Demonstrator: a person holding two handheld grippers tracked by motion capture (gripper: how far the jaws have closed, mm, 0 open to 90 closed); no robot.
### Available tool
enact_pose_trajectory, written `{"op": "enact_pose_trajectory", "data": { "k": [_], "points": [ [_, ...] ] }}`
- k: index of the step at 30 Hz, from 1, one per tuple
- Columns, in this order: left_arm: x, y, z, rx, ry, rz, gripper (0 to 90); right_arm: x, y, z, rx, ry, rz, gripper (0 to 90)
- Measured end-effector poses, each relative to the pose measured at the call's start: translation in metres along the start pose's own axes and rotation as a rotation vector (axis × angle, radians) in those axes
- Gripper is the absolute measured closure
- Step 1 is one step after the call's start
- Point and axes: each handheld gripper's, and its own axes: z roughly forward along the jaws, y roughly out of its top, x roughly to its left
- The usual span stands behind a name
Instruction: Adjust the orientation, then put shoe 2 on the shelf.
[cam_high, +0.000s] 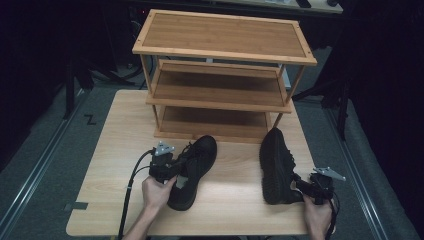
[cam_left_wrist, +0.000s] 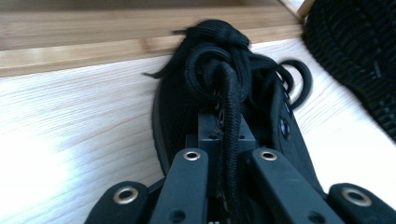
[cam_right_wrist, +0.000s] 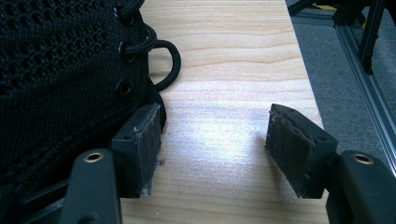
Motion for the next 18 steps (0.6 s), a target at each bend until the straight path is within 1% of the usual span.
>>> {"op": "enact_pose_trajectory", "data": {
  "k": [2, 3, 5, 9, 13, 18],
  "points": [
    [-0.001, 0.001, 0.001, -0.006, -0.016, -0.012, 88.3, 0.000, 0.000, 0.000, 0.000, 0.000, 0.000, 36.1],
    [-0.001, 0.002, 0.002, -0.005, -0.018, -0.014, 88.3, 0.000, 0.000, 0.000, 0.000, 0.000, 0.000, 36.0],
    [-0.003, 0.003, 0.002, -0.002, -0.013, -0.006, 88.4, 0.000, 0.000, 0.000, 0.000, 0.000, 0.000, 36.0],
    [-0.004, 0.007, 0.002, -0.013, -0.021, -0.012, 88.4, 0.000, 0.000, 0.000, 0.000, 0.001, 0.000, 36.0],
    [-0.006, 0.014, 0.002, -0.019, -0.019, 0.006, 88.4, 0.000, 0.000, 0.000, 0.000, 0.001, 0.001, 36.1],
    [-0.007, 0.022, 0.004, -0.030, -0.014, 0.015, 88.4, 0.000, 0.000, 0.000, 0.000, 0.002, 0.002, 36.0]
  ]
}}
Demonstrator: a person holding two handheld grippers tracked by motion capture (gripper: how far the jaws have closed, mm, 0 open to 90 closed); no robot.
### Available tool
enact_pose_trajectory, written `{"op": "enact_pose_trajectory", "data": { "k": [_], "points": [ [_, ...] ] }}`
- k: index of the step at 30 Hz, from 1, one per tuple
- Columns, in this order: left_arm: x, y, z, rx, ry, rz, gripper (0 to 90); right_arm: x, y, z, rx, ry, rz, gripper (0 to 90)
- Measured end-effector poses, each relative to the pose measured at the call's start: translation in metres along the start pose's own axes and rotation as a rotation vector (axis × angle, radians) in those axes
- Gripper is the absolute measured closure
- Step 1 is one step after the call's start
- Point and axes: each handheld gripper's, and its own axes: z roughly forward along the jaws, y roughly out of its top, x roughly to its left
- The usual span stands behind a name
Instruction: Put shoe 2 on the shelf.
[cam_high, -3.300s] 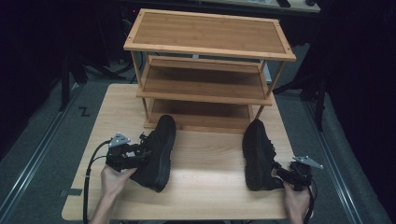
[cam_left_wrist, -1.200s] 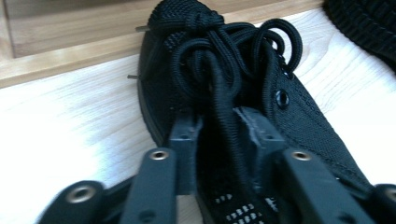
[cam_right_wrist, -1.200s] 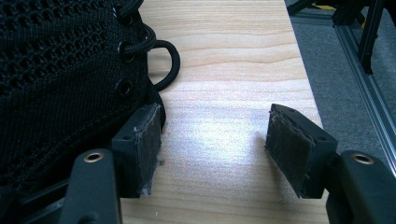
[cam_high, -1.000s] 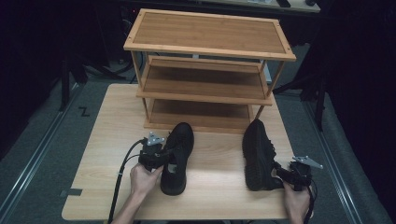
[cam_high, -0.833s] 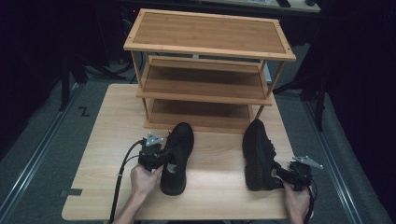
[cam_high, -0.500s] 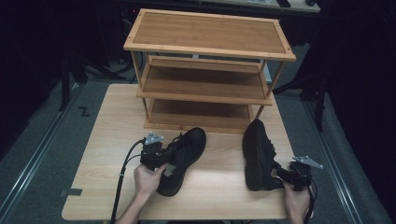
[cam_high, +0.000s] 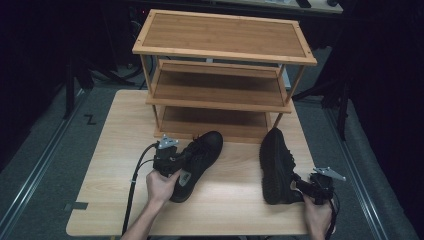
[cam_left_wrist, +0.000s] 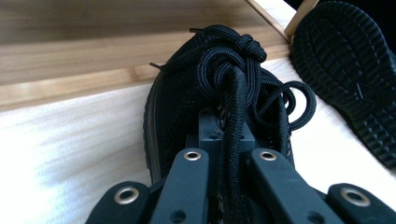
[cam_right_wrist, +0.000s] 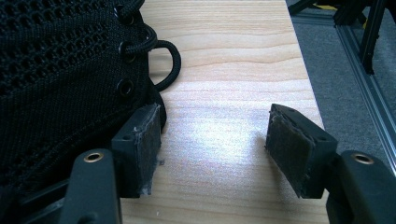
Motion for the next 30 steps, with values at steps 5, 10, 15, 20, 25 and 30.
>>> {"op": "enact_pose_trajectory", "data": {
  "k": [5, 10, 15, 20, 25, 30],
  "points": [
    [0.001, 0.009, 0.005, -0.003, -0.003, -0.003, 88.4, 0.000, 0.000, 0.000, 0.000, 0.001, 0.000, 35.9],
    [0.002, 0.018, 0.011, -0.011, 0.005, 0.000, 88.4, 0.000, 0.000, 0.000, 0.000, 0.002, 0.001, 35.8],
    [0.002, 0.026, 0.019, -0.013, 0.021, 0.007, 88.5, 0.000, 0.000, 0.000, 0.001, 0.001, -0.002, 35.7],
    [0.002, 0.035, 0.027, -0.019, 0.032, 0.007, 88.4, 0.000, 0.000, 0.000, 0.001, 0.005, -0.004, 35.7],
    [0.004, 0.044, 0.036, -0.027, 0.034, 0.002, 88.4, 0.001, 0.000, 0.000, 0.002, 0.006, -0.003, 35.6],
    [0.007, 0.051, 0.047, -0.043, 0.048, -0.018, 88.4, 0.000, 0.000, 0.000, 0.000, 0.009, -0.007, 35.4]
  ]
}}
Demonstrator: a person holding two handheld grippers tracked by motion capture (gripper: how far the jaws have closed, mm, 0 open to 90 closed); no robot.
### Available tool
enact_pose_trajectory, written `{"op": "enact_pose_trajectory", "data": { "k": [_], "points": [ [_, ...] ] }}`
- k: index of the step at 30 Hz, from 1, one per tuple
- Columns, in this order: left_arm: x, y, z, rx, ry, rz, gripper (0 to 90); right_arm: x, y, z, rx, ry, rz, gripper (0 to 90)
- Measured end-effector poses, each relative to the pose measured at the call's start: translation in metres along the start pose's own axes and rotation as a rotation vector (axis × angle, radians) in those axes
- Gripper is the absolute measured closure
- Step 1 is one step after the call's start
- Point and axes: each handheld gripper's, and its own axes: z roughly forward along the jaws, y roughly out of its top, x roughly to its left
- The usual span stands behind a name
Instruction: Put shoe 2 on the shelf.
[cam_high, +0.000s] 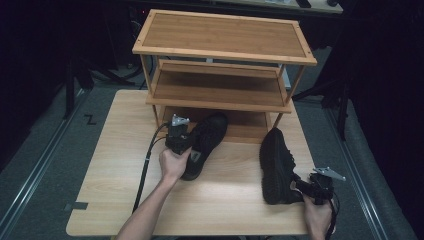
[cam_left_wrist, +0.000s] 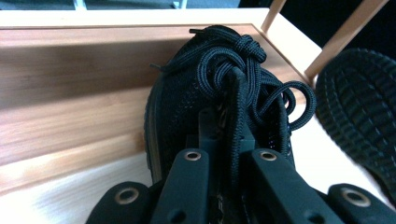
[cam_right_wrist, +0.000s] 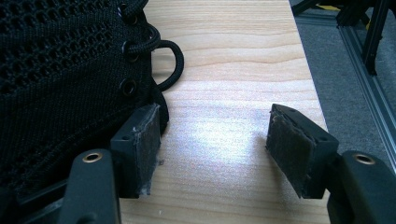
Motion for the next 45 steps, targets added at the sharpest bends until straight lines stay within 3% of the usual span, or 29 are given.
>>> {"op": "enact_pose_trajectory", "data": {
  "k": [11, 19, 26, 31, 40, 45],
  "points": [
    [0.007, 0.017, 0.021, -0.036, 0.035, -0.040, 88.4, 0.000, 0.000, 0.000, 0.000, 0.002, -0.002, 35.0],
    [0.014, 0.025, 0.037, -0.109, 0.084, -0.140, 88.3, 0.001, 0.000, 0.000, 0.002, 0.004, -0.008, 35.1],
    [0.012, 0.032, 0.050, -0.139, 0.120, -0.142, 88.3, 0.002, 0.000, 0.000, 0.003, 0.002, -0.013, 35.4],
    [0.010, 0.033, 0.058, -0.196, 0.131, -0.181, 88.3, 0.002, 0.000, 0.000, 0.005, 0.004, -0.014, 35.6],
    [0.009, 0.030, 0.072, -0.202, 0.177, -0.167, 87.8, 0.002, 0.000, 0.000, 0.004, 0.004, -0.017, 35.8],
    [0.009, 0.029, 0.075, -0.194, 0.208, -0.108, 85.3, 0.002, 0.000, 0.000, 0.004, 0.004, -0.017, 35.8]
  ]
}}
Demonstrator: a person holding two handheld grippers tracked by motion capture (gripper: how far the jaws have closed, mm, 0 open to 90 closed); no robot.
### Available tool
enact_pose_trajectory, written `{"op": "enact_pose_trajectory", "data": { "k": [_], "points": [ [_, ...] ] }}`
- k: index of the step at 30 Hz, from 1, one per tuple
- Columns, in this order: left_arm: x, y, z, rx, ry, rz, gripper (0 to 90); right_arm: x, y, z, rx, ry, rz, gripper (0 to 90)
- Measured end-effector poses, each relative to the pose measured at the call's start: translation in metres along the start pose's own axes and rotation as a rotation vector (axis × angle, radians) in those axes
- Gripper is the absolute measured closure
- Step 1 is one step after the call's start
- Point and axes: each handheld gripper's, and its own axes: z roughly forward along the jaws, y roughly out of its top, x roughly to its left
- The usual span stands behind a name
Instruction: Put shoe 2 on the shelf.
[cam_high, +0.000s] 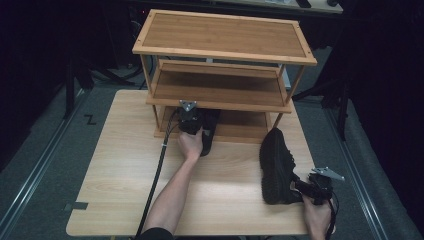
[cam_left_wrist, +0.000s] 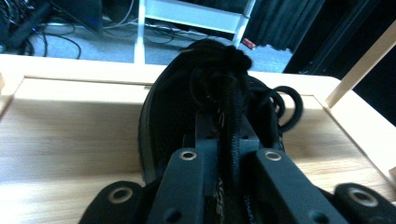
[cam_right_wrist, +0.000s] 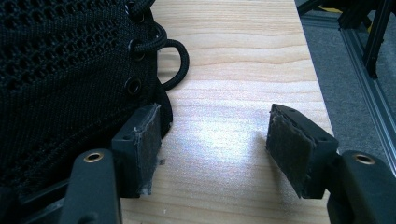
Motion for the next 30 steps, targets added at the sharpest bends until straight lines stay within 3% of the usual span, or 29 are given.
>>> {"op": "enact_pose_trajectory", "data": {
  "k": [5, 13, 21, 30],
  "points": [
    [0.003, -0.001, 0.002, -0.002, 0.013, 0.044, 78.9, 0.000, 0.000, 0.000, 0.000, 0.000, 0.000, 35.8],
    [0.009, -0.001, 0.000, 0.011, 0.014, 0.076, 69.4, 0.000, 0.000, 0.000, 0.000, 0.000, 0.000, 35.8],
    [0.014, 0.000, -0.006, 0.054, 0.025, 0.114, 53.8, 0.000, 0.000, 0.000, 0.000, -0.001, -0.001, 35.8],
    [0.021, 0.003, -0.017, 0.055, 0.016, 0.139, 46.6, 0.000, 0.000, 0.000, 0.000, -0.001, 0.001, 35.8]
  ]
}}
